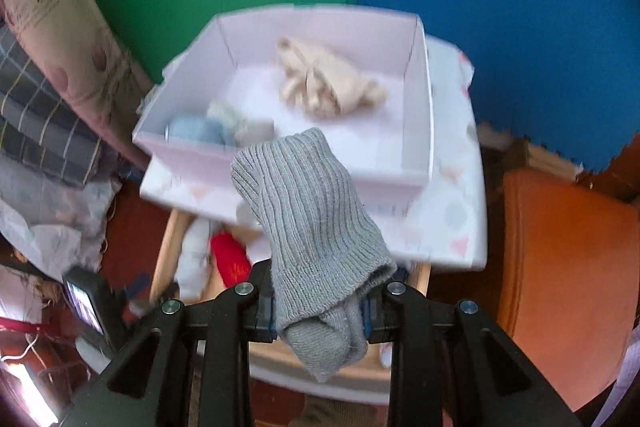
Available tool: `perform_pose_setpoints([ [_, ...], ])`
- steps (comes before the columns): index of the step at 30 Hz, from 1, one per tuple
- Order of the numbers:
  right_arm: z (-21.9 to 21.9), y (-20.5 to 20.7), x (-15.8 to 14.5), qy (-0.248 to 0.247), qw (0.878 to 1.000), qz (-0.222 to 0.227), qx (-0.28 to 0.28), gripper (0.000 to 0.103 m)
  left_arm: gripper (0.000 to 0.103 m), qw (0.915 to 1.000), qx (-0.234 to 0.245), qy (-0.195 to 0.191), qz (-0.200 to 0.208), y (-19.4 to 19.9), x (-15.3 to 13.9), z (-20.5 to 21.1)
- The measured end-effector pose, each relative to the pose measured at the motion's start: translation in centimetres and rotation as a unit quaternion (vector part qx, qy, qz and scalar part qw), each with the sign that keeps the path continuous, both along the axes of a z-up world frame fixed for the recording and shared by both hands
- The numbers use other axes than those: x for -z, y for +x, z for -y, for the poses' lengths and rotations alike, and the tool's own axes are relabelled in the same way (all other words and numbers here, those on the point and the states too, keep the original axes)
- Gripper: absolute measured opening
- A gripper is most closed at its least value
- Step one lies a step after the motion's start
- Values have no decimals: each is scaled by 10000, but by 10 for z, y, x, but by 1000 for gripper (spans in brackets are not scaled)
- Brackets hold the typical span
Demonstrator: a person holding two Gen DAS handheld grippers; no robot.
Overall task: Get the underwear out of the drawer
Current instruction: 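Carry the grey knit sock with the right gripper into the pink box and release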
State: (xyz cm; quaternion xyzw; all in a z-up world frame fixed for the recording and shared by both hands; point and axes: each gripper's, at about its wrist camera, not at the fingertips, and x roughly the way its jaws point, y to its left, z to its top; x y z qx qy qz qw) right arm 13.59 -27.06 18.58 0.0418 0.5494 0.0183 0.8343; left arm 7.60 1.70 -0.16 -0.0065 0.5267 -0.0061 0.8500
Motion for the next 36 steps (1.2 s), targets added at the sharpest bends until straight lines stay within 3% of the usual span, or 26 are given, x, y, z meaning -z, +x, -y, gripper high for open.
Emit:
perform_pose_setpoints([
  [6,5,54,6,-76,9998,-44,192,26,55,10000,36,6,-15,0,1,2],
  [13,14,104,59,-15,9975,-615,358,27,55,9998,173,35,-41,1,2,8],
  [24,22,122,105,-11,9942,-990,425,30,55,9996,261,48,6,2,2,11],
  [31,17,115,81,12,9965,-758,355,50,55,9996,272,44,7,1,2,10],
  [36,17,85,49,115,9984,-525,159,52,55,9997,261,24,13,1,2,10],
])
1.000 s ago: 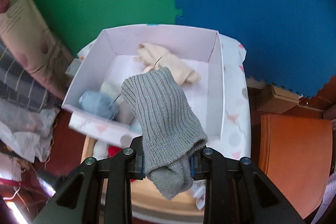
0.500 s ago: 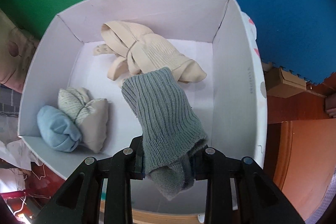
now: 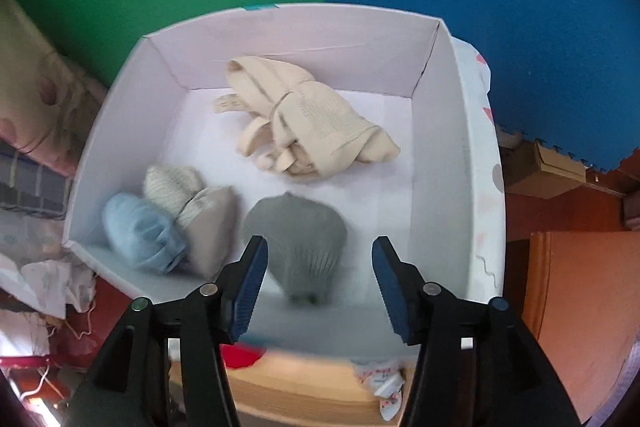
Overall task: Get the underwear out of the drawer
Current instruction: 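Carry the grey knit sock with the right gripper into the pink box and release, then lower the right gripper into the drawer and grasp the light blue floral sock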
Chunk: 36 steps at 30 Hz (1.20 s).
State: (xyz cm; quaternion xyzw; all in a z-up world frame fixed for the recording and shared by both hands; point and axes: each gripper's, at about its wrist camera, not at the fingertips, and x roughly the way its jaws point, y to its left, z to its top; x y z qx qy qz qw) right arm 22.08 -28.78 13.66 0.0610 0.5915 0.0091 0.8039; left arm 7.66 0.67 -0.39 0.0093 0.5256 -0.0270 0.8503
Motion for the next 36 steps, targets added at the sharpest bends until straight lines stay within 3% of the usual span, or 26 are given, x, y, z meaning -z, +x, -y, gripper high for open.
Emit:
perform_pose_setpoints([
  [5,2,-50,-15,-171,9994,116,-272,55,55,10000,-3,-8,-20,0,0,1],
  [9,11,-92,-12,-15,9997,0,-247,55,55,10000,0,-2,-1,-1,-1,2],
  [12,11,-114,10,-204,9981,-379,-442,55,55,10000,-6,-36,-87,0,1,2],
  [19,13,-138,115,-535,9849,-1521,-626,55,55,9999,-28,-6,-104,0,2,0],
  [22,10,-137,149,-666,9791,-1796,-680,55,55,9999,-57,-27,-130,1,3,-2],
  [28,2,-125,192,-856,9734,-1983,-769,55,55,9999,-16,0,-118,0,3,0],
  [36,3,-114,225,-1075,9685,-2091,-817,55,55,9999,-3,-19,-141,1,4,0],
])
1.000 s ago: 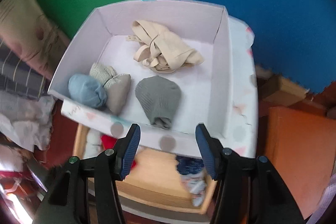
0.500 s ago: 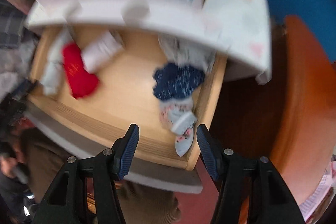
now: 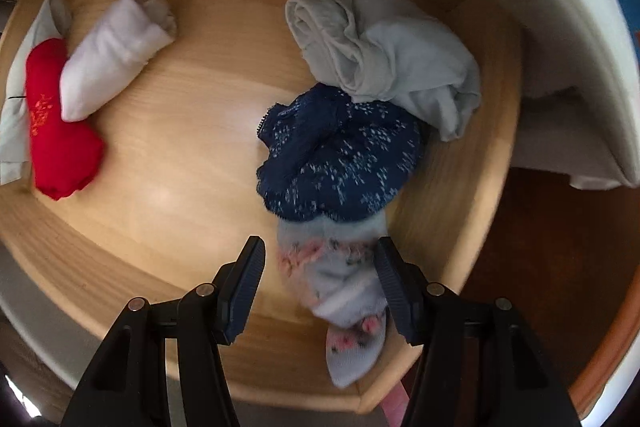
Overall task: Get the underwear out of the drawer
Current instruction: 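Lower the right gripper into the drawer and grasp the light blue floral sock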
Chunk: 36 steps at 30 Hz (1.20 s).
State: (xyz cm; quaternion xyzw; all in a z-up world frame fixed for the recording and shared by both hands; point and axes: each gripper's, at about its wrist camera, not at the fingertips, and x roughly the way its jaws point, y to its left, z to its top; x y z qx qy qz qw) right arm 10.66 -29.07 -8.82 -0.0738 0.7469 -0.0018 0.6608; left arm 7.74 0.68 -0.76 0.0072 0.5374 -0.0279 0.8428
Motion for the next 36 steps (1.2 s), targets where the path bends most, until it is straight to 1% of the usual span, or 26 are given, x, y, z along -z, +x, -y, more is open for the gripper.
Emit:
perform_pose_setpoints([
  [3,0,1,8,-21,10000,-20,9,56,55,10000,13,8,3,0,-1,1],
  [6,-4,-3,10,204,9997,-32,114,57,55,10000,11,-3,17,0,-1,1],
  [7,-4,-5,11,324,9992,-51,215,56,55,10000,10,-7,16,0,-1,1],
  [9,-8,-9,11,470,9983,-50,348,50,55,10000,12,-12,24,0,-1,1],
  [10,-10,-12,12,675,9965,-102,481,48,55,10000,17,-5,33,0,-1,2],
  [11,-11,-14,12,835,9946,-126,611,48,55,10000,20,-1,35,0,-1,2],
  [12,-14,-17,11,872,9940,-108,650,48,55,10000,22,0,31,0,-1,2],
  [14,-20,-20,9,736,9962,-20,461,48,55,10000,16,-9,27,0,-1,2],
  [16,-23,-26,11,686,9970,-37,362,48,55,10000,8,-19,20,-1,-1,2],
  [18,-23,-29,11,691,9968,-42,410,50,55,10000,11,-16,22,-1,-1,2],
  [20,-23,-40,16,700,9962,-114,499,56,55,10000,17,-5,18,-1,-1,2],
  [21,-21,-41,19,684,9961,-146,543,56,55,10000,19,2,11,-1,-1,2],
  [23,-19,-50,24,752,9952,-194,594,56,55,10000,16,5,-7,0,-1,1],
  [27,-18,-62,28,667,9957,-227,598,57,55,10000,-1,-28,-86,2,1,1],
  [29,-21,-66,29,678,9953,-292,634,54,55,9999,-15,-11,-147,2,3,2],
  [32,-22,-69,33,684,9947,-338,688,53,55,9996,-26,15,-265,3,6,3],
  [33,-27,-76,34,670,9947,-335,710,51,55,9996,-40,9,-287,3,7,3],
  [36,-23,-86,34,668,9934,-350,865,41,55,9993,-85,-41,-363,3,9,2],
])
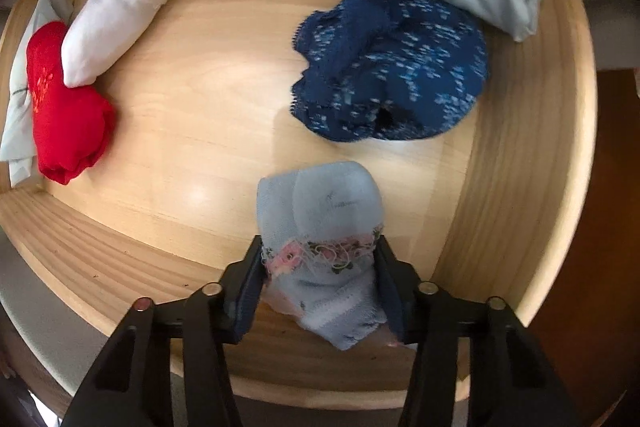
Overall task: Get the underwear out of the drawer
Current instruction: 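Lower the right gripper into the drawer and grasp the light blue floral sock, then lower the left gripper onto the red sock and close it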
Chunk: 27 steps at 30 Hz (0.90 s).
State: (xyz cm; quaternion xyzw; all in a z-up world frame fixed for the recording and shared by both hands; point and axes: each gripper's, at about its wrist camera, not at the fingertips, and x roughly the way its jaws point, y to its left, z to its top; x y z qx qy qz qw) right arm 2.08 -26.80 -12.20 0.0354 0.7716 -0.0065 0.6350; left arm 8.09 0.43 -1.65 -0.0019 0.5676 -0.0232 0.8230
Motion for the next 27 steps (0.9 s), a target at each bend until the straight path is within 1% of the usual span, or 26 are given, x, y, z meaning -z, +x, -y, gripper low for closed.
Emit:
perform_pose_setpoints([
  [4,7,-12,1,175,9997,-13,169,39,55,9999,41,62,-86,1,2,2],
  [8,7,-19,2,195,9996,22,180,39,55,9995,140,140,-253,5,4,9],
  [9,6,-20,2,190,9997,32,181,39,55,9992,167,90,-344,7,5,11],
  [10,6,-5,3,197,9996,33,181,39,55,9990,176,27,-408,8,5,12],
  [12,8,-7,4,253,9994,49,229,39,55,9980,115,-298,-550,13,5,16],
  [13,17,-6,6,282,9993,53,244,39,55,9970,92,-484,-594,14,5,18],
  [14,26,6,8,327,9991,57,271,39,55,9959,78,-639,-640,17,4,22],
  [15,30,8,10,368,9989,66,291,39,55,9949,60,-735,-690,19,5,26],
  [21,38,7,6,443,9984,98,336,40,55,9898,-134,-968,-1035,37,24,47],
  [24,48,13,13,554,9976,120,398,40,55,9874,-367,-1009,-1158,45,34,51],
  [27,59,15,8,640,9968,132,454,40,55,9834,-658,-1014,-1350,53,47,51],
])
